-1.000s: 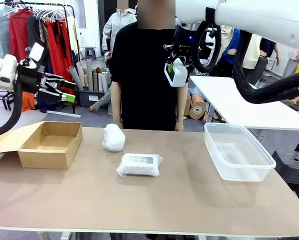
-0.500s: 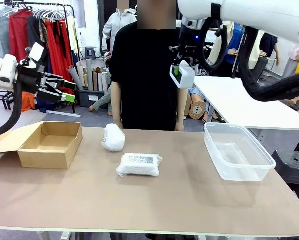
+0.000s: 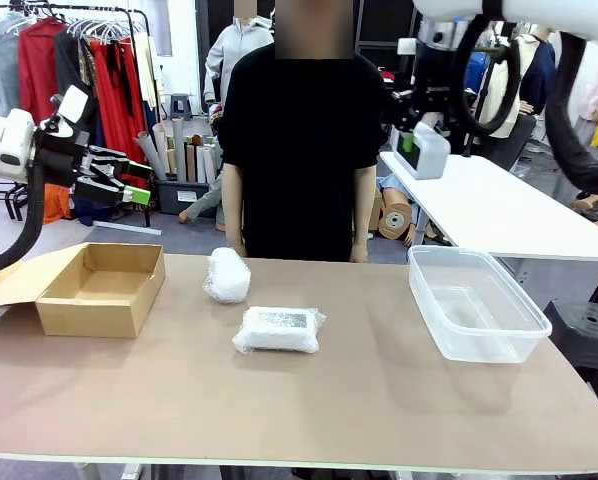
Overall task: Separate and place wrapped and unwrapped clocks.
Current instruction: If the picked Digital clock is wrapped, place it in the Package Box ; if not, place it in the Organizing box.
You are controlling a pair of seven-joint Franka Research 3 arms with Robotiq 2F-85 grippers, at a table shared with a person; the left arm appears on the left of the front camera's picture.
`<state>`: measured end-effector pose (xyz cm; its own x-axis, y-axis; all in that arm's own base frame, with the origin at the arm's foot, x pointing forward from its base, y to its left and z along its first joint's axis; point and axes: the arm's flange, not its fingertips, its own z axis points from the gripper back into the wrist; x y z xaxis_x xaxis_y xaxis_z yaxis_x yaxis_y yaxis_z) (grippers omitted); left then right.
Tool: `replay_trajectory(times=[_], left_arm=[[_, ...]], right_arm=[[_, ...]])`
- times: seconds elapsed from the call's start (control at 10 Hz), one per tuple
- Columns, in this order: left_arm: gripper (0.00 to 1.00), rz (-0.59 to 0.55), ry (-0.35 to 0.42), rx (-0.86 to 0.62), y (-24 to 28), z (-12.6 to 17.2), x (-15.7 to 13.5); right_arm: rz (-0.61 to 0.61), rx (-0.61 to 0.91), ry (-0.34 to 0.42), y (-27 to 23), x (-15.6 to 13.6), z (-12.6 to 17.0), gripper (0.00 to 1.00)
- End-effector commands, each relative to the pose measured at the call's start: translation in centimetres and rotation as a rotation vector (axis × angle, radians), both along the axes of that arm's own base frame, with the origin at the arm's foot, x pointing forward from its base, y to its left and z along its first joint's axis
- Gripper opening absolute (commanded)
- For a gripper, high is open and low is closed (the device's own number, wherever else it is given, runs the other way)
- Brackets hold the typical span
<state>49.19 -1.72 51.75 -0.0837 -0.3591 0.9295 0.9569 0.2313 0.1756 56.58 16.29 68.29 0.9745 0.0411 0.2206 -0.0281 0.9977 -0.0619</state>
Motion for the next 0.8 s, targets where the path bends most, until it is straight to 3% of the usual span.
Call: replay_trajectory(times=[0.0, 0.4, 0.7], left_arm=[[1.0, 0.008, -0.006, 0.003, -0.1, 0.1, -0.1], [1.0, 0.008, -0.006, 0.003, -0.1, 0.1, -0.1], [1.0, 0.008, -0.006, 0.003, -0.1, 0.1, -0.1]], right_arm=[[0.003, -0.005, 0.023, -3.5, -1.4, -2.3, 0.0], [-0.055, -0.008, 0.049, -9.4, -2.5, -4.6, 0.0], [-0.091, -0.024, 0.08, -9.7, -1.6, -4.5, 0.0]])
